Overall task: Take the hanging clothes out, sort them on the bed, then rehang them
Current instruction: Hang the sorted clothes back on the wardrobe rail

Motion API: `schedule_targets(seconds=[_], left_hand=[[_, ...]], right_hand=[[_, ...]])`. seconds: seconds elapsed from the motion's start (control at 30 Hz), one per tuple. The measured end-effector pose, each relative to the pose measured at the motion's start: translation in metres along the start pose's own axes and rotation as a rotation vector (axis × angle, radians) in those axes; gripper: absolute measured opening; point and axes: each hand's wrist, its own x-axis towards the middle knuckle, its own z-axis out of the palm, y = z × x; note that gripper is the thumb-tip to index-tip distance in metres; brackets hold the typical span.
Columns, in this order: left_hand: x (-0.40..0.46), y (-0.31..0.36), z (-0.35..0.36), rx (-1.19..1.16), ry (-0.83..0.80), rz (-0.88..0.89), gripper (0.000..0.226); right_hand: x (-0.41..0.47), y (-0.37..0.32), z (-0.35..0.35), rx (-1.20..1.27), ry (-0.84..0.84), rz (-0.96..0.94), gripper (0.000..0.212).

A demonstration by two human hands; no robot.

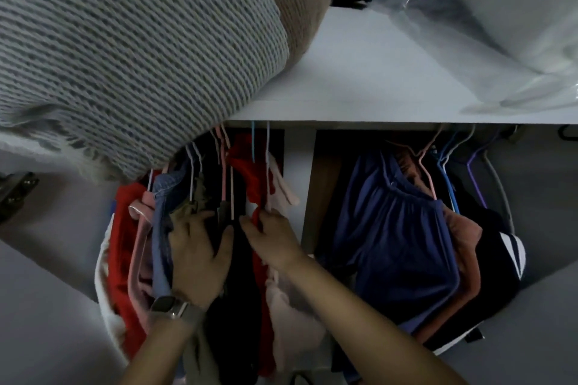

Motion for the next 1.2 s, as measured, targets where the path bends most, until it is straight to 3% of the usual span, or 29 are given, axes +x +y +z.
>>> schedule_targets(seconds=[0.1,0.17,0.27,0.37,0.43,0.57,0.77,0.93,1.2], left_hand=[[-0.009,0.001,0.001,-0.045,-0.065,-0.016,0.057],[-0.015,-0.003,-0.006,-0.070,-0.078,0.017,0.051],[-0.033,-0.009,-0.026,-0.233,-0.131,0.022,0.034],[-0.055,-0.017,-0.043,-0.360,-0.123,-0.052,0.016],[-0.066,-0.020,-0.047,-0.351,-0.111,-0.076,0.018],[-0.071,-0.014,-0.048,-0.303,-0.173,-0.046,0.047],[-0.088,-0.003,-0.041,-0.409,-0.290,-0.092,0.037],[-0.103,0.011,-0.026,-0.412,-0.371,-0.096,0.029],[-0.126,0.061,-0.018,-0.376,-0.457,0.089,0.030]], right_hand=[[-0.016,0.001,-0.016,0.035,-0.122,-0.008,0.028],[-0.037,0.018,-0.038,0.098,-0.143,-0.012,0.041],[-0.078,0.067,-0.067,0.141,-0.065,0.057,0.057],[-0.119,0.115,-0.090,0.058,0.069,0.256,0.066],[-0.138,0.135,-0.098,0.022,0.169,0.351,0.060],[-0.155,0.137,-0.098,0.066,0.321,0.401,0.042],[-0.187,0.125,-0.092,0.141,0.357,0.390,0.020],[-0.209,0.116,-0.091,0.163,0.373,0.396,0.021],[-0.241,0.079,-0.106,0.132,0.359,0.230,0.029]])
